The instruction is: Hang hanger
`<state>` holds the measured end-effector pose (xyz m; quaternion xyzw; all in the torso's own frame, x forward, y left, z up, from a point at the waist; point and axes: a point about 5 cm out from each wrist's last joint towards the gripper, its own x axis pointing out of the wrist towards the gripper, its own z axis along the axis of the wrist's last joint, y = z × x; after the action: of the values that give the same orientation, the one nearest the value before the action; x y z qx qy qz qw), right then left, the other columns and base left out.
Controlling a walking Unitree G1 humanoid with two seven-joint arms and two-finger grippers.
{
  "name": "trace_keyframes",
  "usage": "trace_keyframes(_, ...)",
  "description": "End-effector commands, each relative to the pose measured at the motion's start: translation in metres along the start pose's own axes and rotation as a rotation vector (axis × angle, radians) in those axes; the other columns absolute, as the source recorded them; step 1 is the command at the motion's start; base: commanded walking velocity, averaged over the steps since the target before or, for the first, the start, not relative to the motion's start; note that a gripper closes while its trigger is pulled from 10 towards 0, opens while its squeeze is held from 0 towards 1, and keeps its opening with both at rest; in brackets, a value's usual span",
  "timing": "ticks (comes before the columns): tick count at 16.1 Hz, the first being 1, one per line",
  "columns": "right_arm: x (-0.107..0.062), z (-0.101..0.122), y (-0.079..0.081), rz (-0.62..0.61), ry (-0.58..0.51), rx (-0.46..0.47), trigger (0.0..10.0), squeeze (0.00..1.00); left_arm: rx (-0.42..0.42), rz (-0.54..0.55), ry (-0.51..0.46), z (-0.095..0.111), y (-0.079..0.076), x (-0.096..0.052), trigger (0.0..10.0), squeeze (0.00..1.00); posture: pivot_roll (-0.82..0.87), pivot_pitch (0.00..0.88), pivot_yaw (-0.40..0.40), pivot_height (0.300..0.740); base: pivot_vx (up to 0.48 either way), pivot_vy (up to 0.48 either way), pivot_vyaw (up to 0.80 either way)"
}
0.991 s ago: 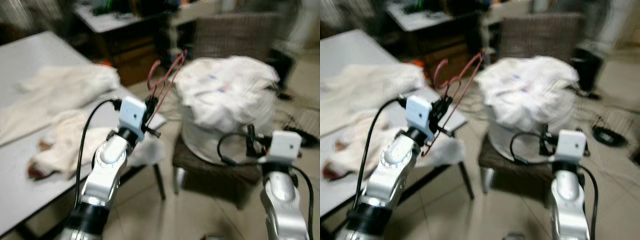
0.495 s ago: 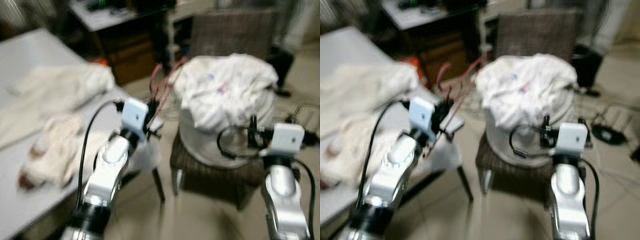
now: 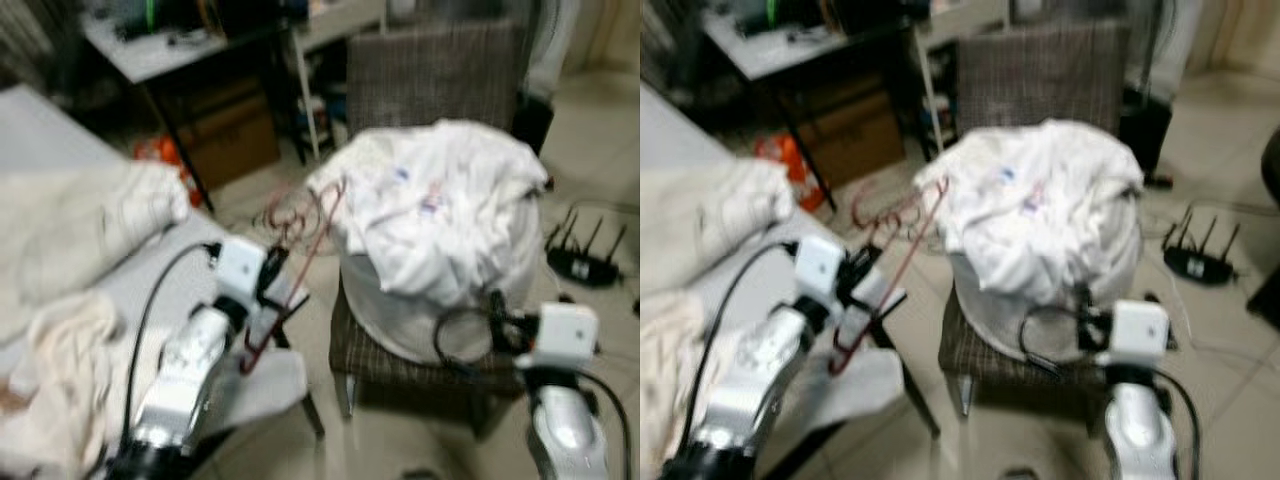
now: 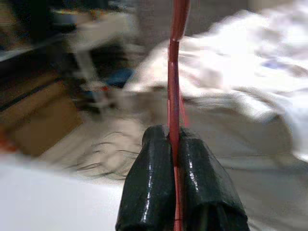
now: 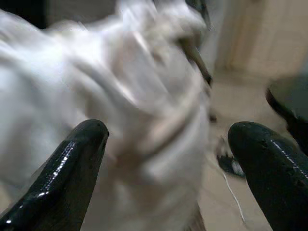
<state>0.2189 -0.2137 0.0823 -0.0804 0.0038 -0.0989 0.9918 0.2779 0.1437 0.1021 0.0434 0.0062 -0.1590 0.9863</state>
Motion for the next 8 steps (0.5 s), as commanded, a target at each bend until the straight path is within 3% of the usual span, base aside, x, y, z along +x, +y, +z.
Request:
trace_keyframes(1, 0.001, 0.008, 0.005, 0.022, -0.060, -0.001, 10.0, 0.00, 0.013, 0.164, -0.038, 0.005, 0.023, -0.007, 10.0, 0.00, -0.15, 0.000, 0.151, 0.740, 0.000, 0.000, 0.00)
trace_keyframes(2, 0.000, 0.010, 0.002, 0.016, -0.082, -0.012, 10.0, 0.00, -0.003, 0.264, -0.031, 0.002, 0.030, -0.016, 10.0, 0.00, -0.15, 0.000, 0.146, 0.740, 0.000, 0.000, 0.00)
trace_keyframes(4, -0.002, 0.010, -0.001, 0.018, -0.089, -0.023, 10.0, 0.00, -0.027, 0.316, 0.026, -0.007, 0.035, -0.026, 10.0, 0.00, -0.16, 0.000, 0.144, 0.740, 0.000, 0.000, 0.00)
trace_keyframes(5, -0.004, 0.007, -0.003, 0.022, -0.083, -0.022, 10.0, 0.00, -0.086, 0.316, 0.028, -0.012, 0.035, -0.035, 10.0, 0.00, -0.15, 0.000, 0.145, 0.740, 0.000, 0.000, 0.00)
trace_keyframes(6, -0.005, 0.005, -0.004, 0.023, -0.079, -0.021, 10.0, 0.00, -0.093, 0.284, 0.021, -0.016, 0.032, -0.042, 10.0, 0.00, -0.15, 0.000, 0.143, 0.740, 0.000, 0.000, 0.00)
trace_keyframes(8, -0.006, -0.002, -0.002, 0.042, -0.075, -0.011, 10.0, 0.00, 0.001, 0.163, 0.009, -0.033, 0.022, -0.059, 10.0, 0.00, -0.15, 0.000, 0.133, 0.740, 0.000, 0.000, 0.00)
